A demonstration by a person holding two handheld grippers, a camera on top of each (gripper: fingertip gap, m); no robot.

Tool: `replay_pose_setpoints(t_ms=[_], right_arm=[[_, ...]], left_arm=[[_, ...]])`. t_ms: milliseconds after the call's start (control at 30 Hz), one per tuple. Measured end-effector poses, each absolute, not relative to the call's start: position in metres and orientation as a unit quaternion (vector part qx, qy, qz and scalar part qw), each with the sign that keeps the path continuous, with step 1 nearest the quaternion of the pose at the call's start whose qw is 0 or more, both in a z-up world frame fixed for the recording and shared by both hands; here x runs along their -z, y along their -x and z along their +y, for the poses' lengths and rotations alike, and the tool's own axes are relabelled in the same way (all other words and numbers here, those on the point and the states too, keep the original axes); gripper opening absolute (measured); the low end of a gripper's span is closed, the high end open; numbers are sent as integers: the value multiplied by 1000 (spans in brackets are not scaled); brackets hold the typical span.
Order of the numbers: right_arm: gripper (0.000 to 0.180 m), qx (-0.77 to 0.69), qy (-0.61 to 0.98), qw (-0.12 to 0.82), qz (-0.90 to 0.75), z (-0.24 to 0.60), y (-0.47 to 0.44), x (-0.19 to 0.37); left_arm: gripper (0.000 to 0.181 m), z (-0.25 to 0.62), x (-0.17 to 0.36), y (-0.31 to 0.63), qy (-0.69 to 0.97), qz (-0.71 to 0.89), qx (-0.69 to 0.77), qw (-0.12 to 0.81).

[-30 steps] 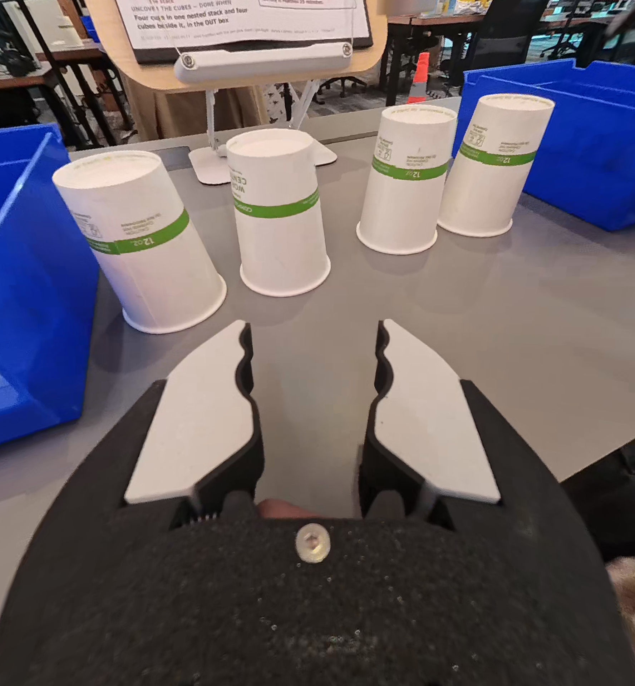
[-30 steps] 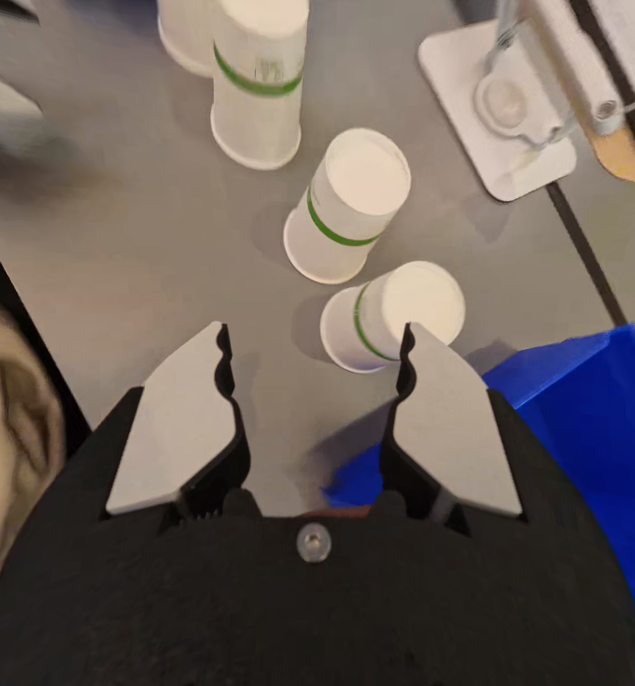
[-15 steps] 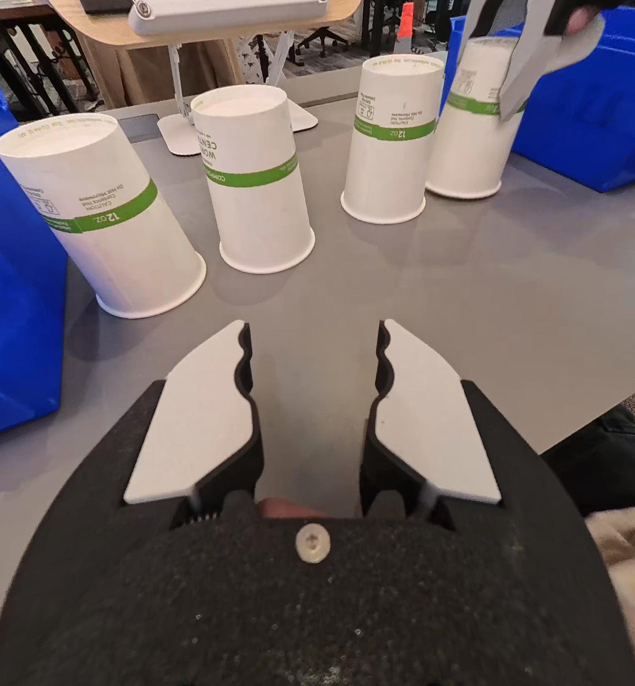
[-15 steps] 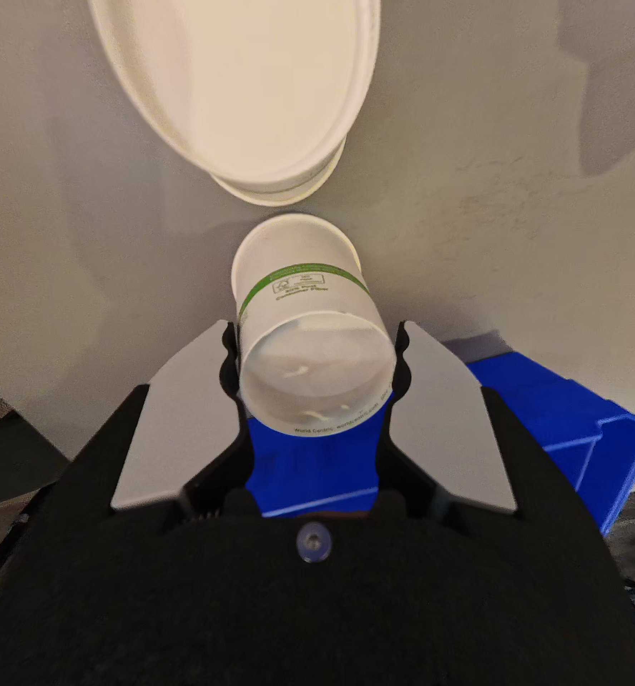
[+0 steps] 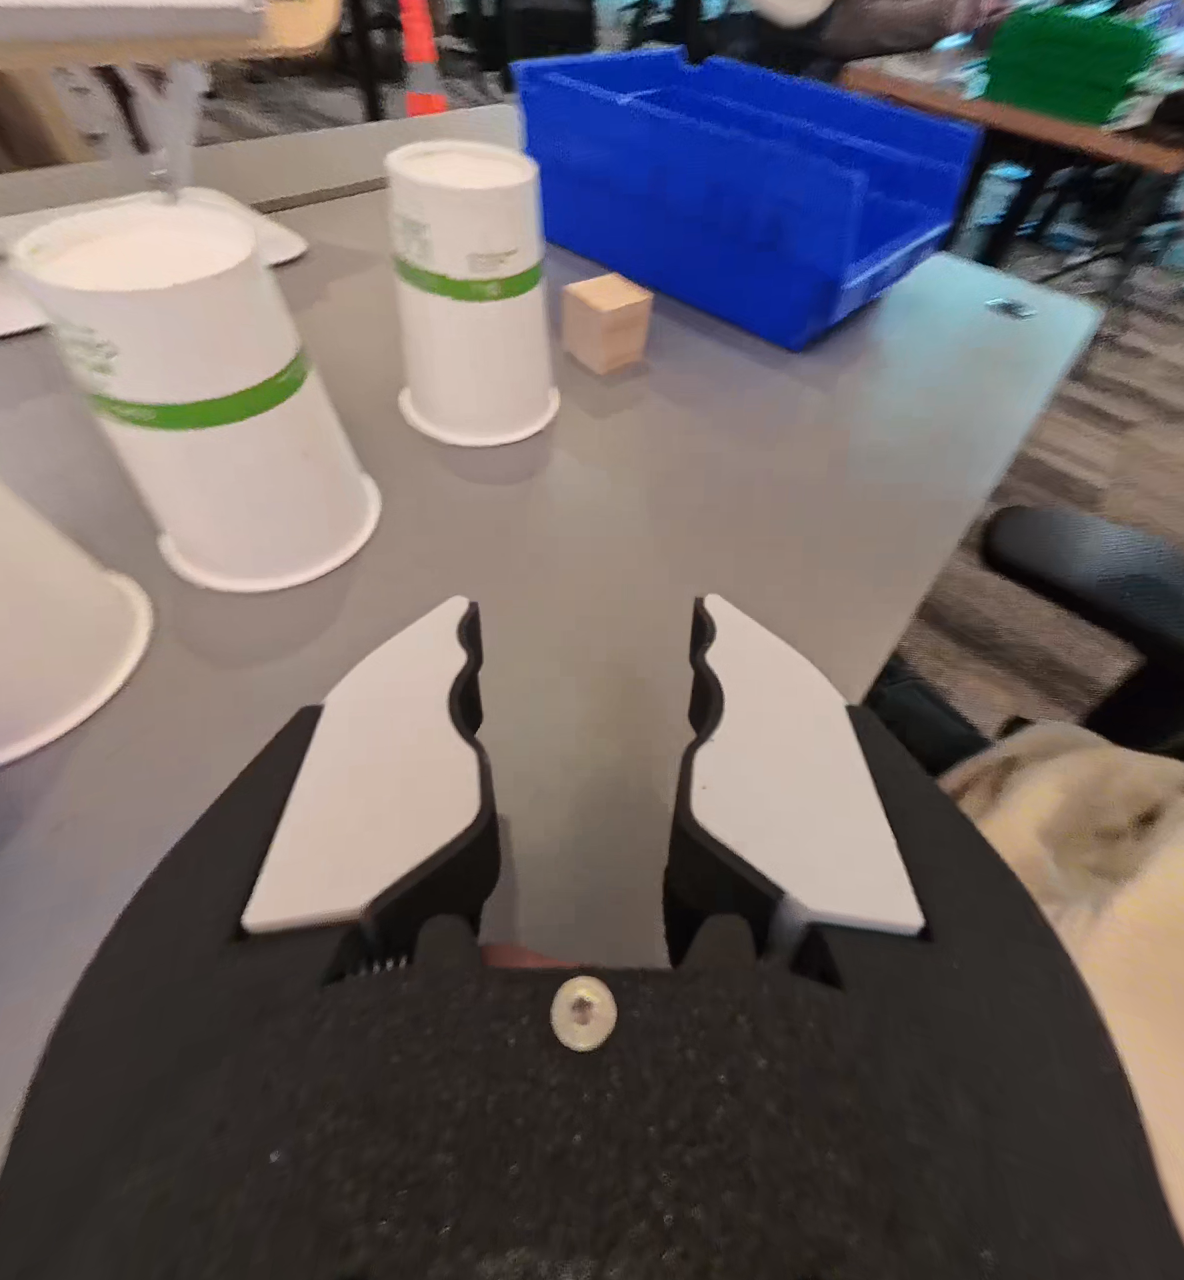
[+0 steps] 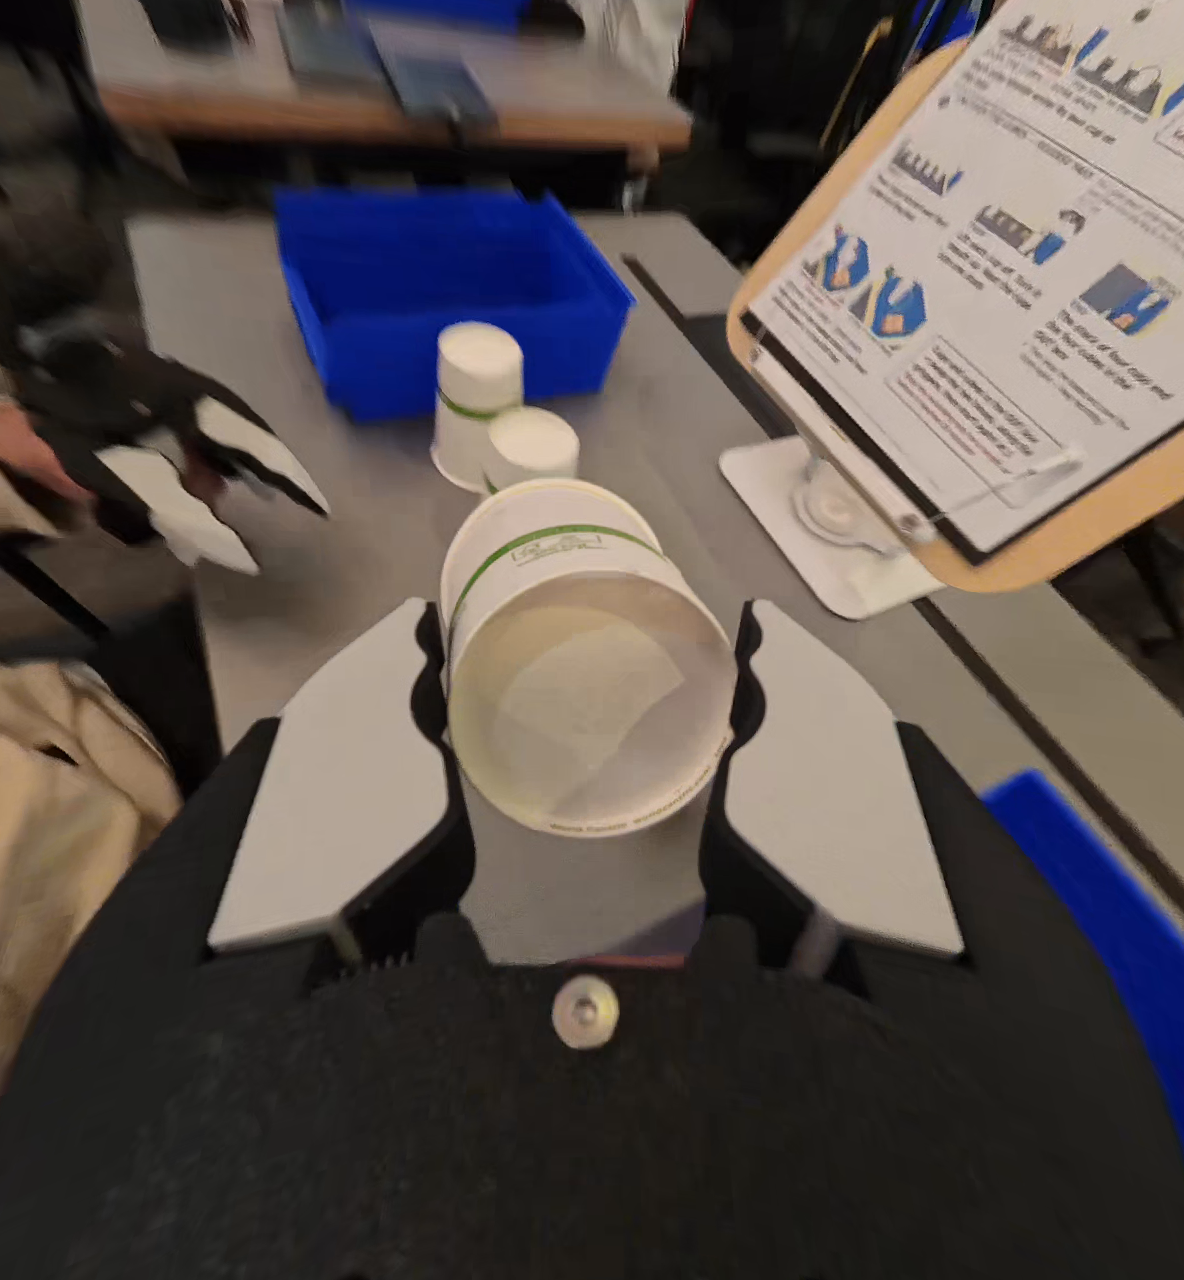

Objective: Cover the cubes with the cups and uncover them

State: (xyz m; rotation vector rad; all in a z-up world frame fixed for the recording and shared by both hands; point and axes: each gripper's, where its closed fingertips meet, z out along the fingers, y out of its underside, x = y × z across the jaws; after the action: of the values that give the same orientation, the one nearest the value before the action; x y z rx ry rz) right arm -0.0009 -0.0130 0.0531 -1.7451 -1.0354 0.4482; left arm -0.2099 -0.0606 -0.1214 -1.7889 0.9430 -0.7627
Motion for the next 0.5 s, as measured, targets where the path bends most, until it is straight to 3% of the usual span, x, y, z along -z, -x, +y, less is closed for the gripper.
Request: replay_pose_setpoints(t_ms=[267, 400, 500], right_arm=[[80, -396, 685, 525, -313, -34, 70, -28], [80, -401, 705, 494, -314, -25, 98, -6], [79, -415, 703, 485, -315, -21, 116, -7]], left_arm=[[53, -72, 84, 158, 638, 473, 378, 476], [53, -95, 94, 131, 623, 498, 435, 417], [57, -87, 100, 123, 633, 474, 427, 438]])
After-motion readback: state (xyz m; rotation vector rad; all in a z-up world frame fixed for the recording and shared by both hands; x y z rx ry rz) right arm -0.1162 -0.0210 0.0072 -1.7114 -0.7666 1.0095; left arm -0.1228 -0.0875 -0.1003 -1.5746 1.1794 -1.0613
